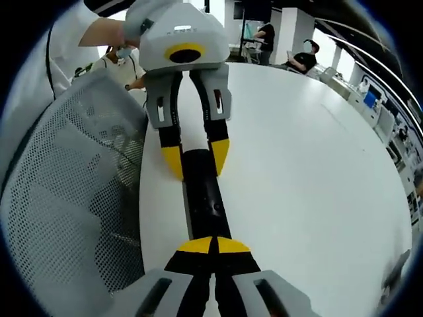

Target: Press the specified remote control buttons in sequence, fully releasing each button before pressing the next.

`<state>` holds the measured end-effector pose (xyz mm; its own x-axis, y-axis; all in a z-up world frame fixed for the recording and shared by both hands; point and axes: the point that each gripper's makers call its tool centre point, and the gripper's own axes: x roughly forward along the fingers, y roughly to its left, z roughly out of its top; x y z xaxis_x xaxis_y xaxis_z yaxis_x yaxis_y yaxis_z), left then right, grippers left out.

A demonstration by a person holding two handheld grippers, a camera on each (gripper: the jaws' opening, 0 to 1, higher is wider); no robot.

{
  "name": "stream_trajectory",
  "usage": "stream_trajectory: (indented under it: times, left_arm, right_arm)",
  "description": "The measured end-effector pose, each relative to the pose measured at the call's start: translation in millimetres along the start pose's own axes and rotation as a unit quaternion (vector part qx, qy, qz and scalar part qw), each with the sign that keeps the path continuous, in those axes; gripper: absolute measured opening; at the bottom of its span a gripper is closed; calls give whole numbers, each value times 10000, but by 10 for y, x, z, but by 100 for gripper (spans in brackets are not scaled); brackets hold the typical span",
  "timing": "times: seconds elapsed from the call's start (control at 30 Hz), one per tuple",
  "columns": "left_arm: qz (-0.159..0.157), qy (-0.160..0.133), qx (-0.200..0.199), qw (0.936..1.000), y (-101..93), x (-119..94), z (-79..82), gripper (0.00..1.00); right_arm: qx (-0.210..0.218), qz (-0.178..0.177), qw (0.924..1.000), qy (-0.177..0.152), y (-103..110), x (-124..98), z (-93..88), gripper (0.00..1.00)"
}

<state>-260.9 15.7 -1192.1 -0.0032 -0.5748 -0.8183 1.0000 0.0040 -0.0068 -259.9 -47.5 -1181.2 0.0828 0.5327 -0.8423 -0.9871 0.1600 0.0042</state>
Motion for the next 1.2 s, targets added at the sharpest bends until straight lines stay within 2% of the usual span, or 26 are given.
stream_trajectory:
  times: [0.07,0.27,0.4,0.53,0.67,0.73,0.87,0.93,1.07,1.2]
  left_arm:
    - [-6,22,13,10000,-1,1,1,24]
    - [-24,74,46,10000,-4,4,1,24]
    - [-20,52,44,10000,-6,4,0,24]
    - [-26,61,59,10000,-8,5,-1,24]
    - [-10,24,16,10000,-9,4,-2,24]
    - [-6,-2,4,10000,-11,2,-2,24]
    - [-7,-22,-2,10000,-15,1,-1,24]
    - [-6,-7,-3,10000,-14,1,-1,24]
    - [-9,1,5,10000,-15,1,-3,24]
    - [-9,-28,0,10000,-14,-1,-3,24]
  right_arm:
    - [39,14,10000,9,8,-3,-5,0]
    - [-475,-23,9983,350,15,24,-2,0]
    - [-517,-43,9978,423,11,28,-11,0]
    - [-322,-78,9992,208,4,16,-15,0]
    - [39,-110,9996,-272,12,6,1,0]
    - [88,-66,9991,-416,43,-9,-7,0]
    - [31,-216,9985,-512,37,-7,-13,3]
    - [53,-166,9985,-524,48,-4,8,5]
    - [-272,-129,9988,-376,49,13,19,7]
    - [-815,78,9965,-135,66,26,13,7]
